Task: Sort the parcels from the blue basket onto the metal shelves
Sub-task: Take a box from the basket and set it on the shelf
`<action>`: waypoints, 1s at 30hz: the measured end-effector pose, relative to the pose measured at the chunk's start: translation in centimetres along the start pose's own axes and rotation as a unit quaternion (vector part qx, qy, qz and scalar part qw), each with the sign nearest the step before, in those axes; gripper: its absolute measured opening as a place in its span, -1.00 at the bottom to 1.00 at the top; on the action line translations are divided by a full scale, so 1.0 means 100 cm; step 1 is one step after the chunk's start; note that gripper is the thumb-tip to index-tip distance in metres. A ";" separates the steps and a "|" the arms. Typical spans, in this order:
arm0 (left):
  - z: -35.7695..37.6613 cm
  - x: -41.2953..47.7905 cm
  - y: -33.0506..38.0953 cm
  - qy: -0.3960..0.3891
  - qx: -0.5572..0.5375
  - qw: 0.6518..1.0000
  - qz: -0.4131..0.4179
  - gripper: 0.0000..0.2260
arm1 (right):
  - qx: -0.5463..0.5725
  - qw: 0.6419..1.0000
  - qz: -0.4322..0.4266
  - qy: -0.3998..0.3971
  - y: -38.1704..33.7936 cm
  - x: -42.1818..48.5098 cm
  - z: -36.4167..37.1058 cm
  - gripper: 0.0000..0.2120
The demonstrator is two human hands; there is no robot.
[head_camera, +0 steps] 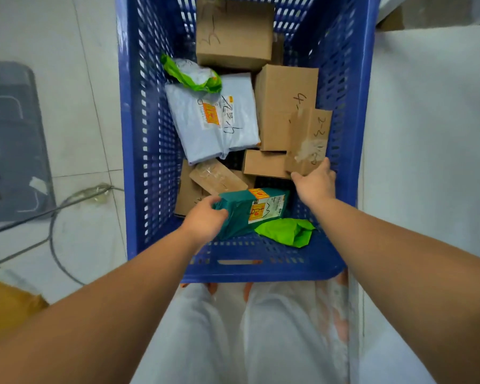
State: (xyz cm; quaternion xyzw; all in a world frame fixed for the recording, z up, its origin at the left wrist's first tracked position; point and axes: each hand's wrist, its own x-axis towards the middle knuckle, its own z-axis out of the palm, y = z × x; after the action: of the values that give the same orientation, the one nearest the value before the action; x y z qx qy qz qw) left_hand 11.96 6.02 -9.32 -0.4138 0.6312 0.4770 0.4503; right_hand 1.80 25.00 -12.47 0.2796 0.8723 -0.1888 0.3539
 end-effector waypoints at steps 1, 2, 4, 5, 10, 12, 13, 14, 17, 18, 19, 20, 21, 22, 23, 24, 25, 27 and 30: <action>0.004 0.005 -0.004 -0.006 -0.008 1.000 -0.012 -0.57 | -0.008 1.000 0.015 -0.001 0.000 0.004 0.004 -0.18; 0.008 0.009 -0.008 -0.009 -0.015 1.000 -0.020 -0.57 | -0.013 0.999 0.031 -0.001 -0.001 0.008 0.007 -0.16; 0.015 0.014 -0.013 -0.013 -0.015 0.999 -0.026 -0.59 | -0.018 0.998 0.055 0.004 -0.006 0.014 0.013 -0.13; 0.018 0.016 -0.014 -0.015 -0.016 0.999 -0.025 -0.60 | -0.020 0.998 0.064 0.006 -0.008 0.016 0.016 -0.13; 0.028 0.019 -0.013 -0.011 -0.022 1.000 -0.016 -0.64 | 0.012 0.995 0.088 0.041 -0.012 0.037 0.024 -0.31; 0.031 0.017 -0.012 -0.011 -0.023 1.000 -0.011 -0.64 | 0.026 0.995 0.083 0.052 -0.012 0.041 0.021 -0.36; 0.031 0.014 -0.010 -0.013 -0.011 1.000 -0.005 -0.64 | 0.021 0.996 0.075 0.050 -0.011 0.039 0.019 -0.37; 0.031 0.009 -0.008 -0.011 0.027 0.999 0.017 -0.64 | 0.004 0.997 0.057 0.047 -0.011 0.033 0.016 -0.37; 0.018 -0.007 0.013 0.021 0.284 0.948 0.143 -0.61 | -0.089 0.993 -0.059 0.040 -0.006 0.009 0.004 -0.36; 0.012 -0.013 0.022 0.047 0.357 0.912 0.195 -0.59 | -0.109 0.988 -0.106 0.035 -0.006 -0.002 -0.001 -0.35; 0.004 -0.019 0.032 0.077 0.406 0.879 0.237 -0.58 | -0.119 0.979 -0.160 0.030 -0.007 -0.013 -0.006 -0.35; -0.002 -0.026 0.043 0.112 0.435 0.852 0.268 -0.54 | -0.126 0.969 -0.210 0.026 -0.008 -0.024 -0.011 -0.34; -0.009 -0.033 0.054 0.149 0.450 0.831 0.289 -0.50 | -0.133 0.957 -0.258 0.024 -0.010 -0.035 -0.018 -0.34; -0.016 -0.041 0.064 0.186 0.457 0.815 0.304 -0.43 | -0.143 0.943 -0.300 0.027 -0.013 -0.045 -0.026 -0.35; -0.023 -0.051 0.074 0.219 0.465 0.798 0.314 -0.36 | -0.156 0.927 -0.340 0.041 -0.015 -0.056 -0.034 -0.36; -0.029 -0.061 0.083 0.246 0.470 0.784 0.323 -0.29 | -0.166 0.912 -0.371 0.061 -0.018 -0.067 -0.044 -0.37; -0.035 -0.072 0.090 0.264 0.468 0.777 0.327 -0.23 | -0.171 0.899 -0.395 0.080 -0.022 -0.078 -0.055 -0.39; -0.045 -0.099 0.103 0.266 0.468 0.776 0.330 -0.16 | -0.169 0.880 -0.430 0.112 -0.031 -0.102 -0.077 -0.39; -0.057 -0.143 0.117 0.240 0.520 0.738 0.358 -0.18 | -0.142 0.860 -0.462 0.165 -0.041 -0.135 -0.115 -0.38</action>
State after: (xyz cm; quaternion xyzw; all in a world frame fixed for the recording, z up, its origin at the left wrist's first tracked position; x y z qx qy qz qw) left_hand 3.43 4.16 7.96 0.0403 0.9697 0.0860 0.2251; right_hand 1.37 23.09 5.63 -0.1821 0.9643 -0.1559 0.1125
